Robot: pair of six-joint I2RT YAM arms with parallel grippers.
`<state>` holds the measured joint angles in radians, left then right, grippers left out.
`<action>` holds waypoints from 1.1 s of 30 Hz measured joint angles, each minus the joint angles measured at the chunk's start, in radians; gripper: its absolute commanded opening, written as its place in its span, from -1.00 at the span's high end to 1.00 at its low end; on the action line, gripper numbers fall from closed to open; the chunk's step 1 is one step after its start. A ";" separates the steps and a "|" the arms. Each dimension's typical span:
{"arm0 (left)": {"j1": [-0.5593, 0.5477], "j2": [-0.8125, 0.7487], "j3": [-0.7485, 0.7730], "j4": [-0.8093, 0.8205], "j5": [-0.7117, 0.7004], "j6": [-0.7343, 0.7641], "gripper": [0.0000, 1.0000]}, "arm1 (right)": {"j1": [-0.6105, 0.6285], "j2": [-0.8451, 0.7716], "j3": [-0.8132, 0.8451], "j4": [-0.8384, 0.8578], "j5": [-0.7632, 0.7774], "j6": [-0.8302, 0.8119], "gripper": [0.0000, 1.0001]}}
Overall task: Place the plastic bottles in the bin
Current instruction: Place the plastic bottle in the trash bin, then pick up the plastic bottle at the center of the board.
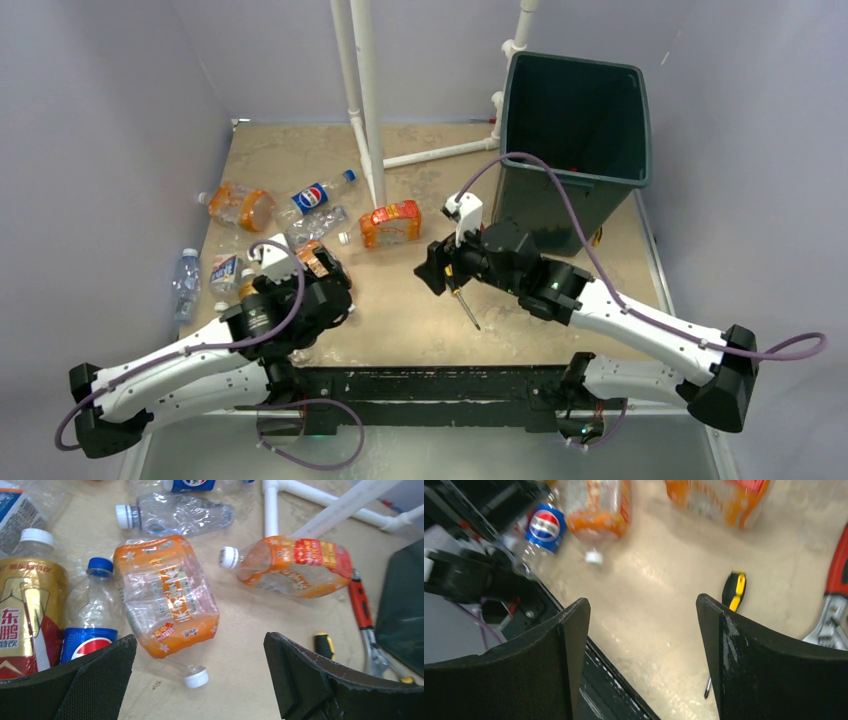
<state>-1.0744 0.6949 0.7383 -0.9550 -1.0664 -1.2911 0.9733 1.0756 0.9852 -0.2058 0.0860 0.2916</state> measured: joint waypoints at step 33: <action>0.000 -0.301 -0.046 -0.075 0.086 -0.077 -0.85 | 0.127 0.746 -0.171 0.768 -0.171 0.322 -0.98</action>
<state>-1.0744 0.3935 0.6922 -1.0298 -0.9802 -1.3682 1.1007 1.8214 0.8146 0.5617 -0.0845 0.6132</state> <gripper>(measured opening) 0.923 0.987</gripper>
